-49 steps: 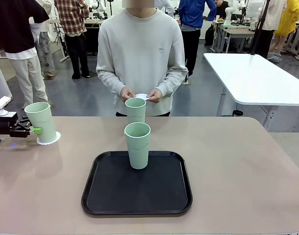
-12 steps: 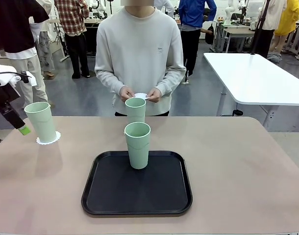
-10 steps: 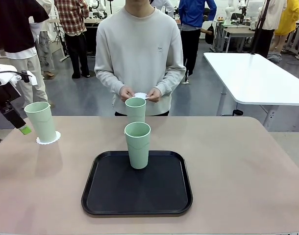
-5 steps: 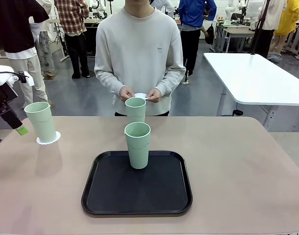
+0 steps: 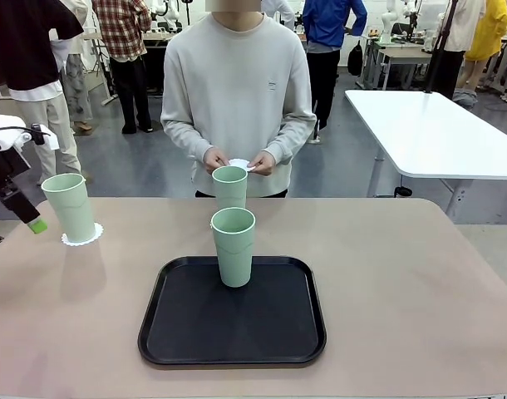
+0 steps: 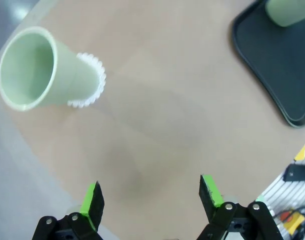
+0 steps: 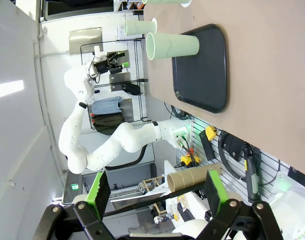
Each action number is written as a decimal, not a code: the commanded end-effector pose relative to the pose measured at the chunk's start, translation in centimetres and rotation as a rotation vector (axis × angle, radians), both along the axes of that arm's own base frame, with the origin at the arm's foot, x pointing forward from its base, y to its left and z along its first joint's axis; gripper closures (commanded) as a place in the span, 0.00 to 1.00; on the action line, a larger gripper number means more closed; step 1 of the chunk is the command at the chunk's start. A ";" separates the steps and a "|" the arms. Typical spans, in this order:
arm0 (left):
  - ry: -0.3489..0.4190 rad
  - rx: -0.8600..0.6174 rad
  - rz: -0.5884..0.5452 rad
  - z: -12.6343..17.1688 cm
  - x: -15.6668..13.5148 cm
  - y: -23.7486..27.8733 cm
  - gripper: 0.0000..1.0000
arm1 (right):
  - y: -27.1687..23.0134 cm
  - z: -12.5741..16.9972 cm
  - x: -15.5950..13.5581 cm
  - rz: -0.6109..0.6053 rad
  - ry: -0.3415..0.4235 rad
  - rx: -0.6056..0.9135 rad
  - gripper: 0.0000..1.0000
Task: Place coasters on the table and set cups on them.
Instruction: Take one Reusable plastic cup from the Flat Tray and place it on a coaster set by the human.
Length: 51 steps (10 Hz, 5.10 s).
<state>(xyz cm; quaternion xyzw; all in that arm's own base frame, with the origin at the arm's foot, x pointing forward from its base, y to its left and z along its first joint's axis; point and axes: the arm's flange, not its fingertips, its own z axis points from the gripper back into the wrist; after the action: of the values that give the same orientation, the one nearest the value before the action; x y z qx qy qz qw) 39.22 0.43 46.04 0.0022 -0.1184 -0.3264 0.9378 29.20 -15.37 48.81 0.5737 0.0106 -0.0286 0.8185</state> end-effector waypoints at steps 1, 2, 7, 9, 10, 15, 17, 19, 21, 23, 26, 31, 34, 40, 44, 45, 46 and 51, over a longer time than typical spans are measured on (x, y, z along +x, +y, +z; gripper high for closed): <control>0.082 0.115 0.209 0.0 -5.3 -2.6 0.00 | -0.1 0.1 0.0 0.002 -0.005 0.016 0.00; 0.104 0.065 0.218 0.1 -6.9 -3.6 0.00 | -0.1 0.1 0.0 0.002 -0.005 0.016 0.00; 0.134 0.036 0.202 1.6 -6.3 -4.2 0.00 | -0.1 0.1 0.0 0.002 -0.005 0.016 0.00; 0.236 -0.399 0.210 1.0 -5.2 -0.2 0.00 | -0.1 0.1 0.0 0.002 -0.005 0.016 0.00; 0.263 -0.541 0.225 0.9 -5.0 1.3 0.00 | -0.1 0.1 0.0 0.002 -0.005 0.016 0.00; 0.266 -0.925 0.283 -0.2 -6.4 8.4 0.00 | -0.1 0.1 0.0 0.002 -0.005 0.016 0.00; 0.305 -0.970 0.304 -0.4 -7.0 11.9 0.00 | -0.1 0.1 0.0 0.002 -0.005 0.016 0.00; 0.298 -1.046 0.331 0.1 -7.5 16.0 0.00 | -0.1 0.1 0.0 0.002 -0.005 0.016 0.00; 0.317 -1.144 0.319 0.0 -7.7 18.9 0.00 | -0.1 0.1 0.0 0.002 -0.005 0.016 0.00; 0.286 -1.207 0.338 -0.1 -7.7 20.5 0.00 | -0.1 0.1 0.0 0.002 -0.005 0.016 0.00; 0.314 -1.220 0.342 -0.2 -7.3 21.3 0.00 | -0.1 0.1 0.0 0.002 -0.005 0.016 0.00; 0.336 -1.207 0.362 -0.6 -7.2 21.0 0.00 | -0.1 0.1 0.0 0.002 -0.005 0.016 0.00; 0.336 -1.207 0.362 -0.6 -7.2 21.0 0.00 | -0.1 0.1 0.0 0.002 -0.005 0.016 0.00; 0.336 -1.207 0.362 -0.6 -7.2 21.0 0.00 | -0.1 0.1 0.0 0.002 -0.005 0.016 0.00; 0.336 -1.207 0.362 -0.6 -7.2 21.0 0.00 | -0.1 0.1 0.0 0.002 -0.005 0.016 0.00; 0.336 -1.207 0.362 -0.6 -7.2 21.0 0.00 | -0.1 0.1 0.0 0.002 -0.005 0.016 0.00; 0.336 -1.207 0.362 -0.6 -7.2 21.0 0.00 | -0.1 0.1 0.0 0.002 -0.005 0.016 0.00; 0.336 -1.207 0.362 -0.6 -7.2 21.0 0.00 | -0.1 0.1 0.0 0.002 -0.005 0.016 0.00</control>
<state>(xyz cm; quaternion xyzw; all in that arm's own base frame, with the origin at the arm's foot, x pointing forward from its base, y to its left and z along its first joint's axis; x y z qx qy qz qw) 32.15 21.33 45.47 -0.5533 -0.1248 -0.0352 0.8228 29.17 -15.44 48.80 0.5738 0.0101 -0.0297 0.8184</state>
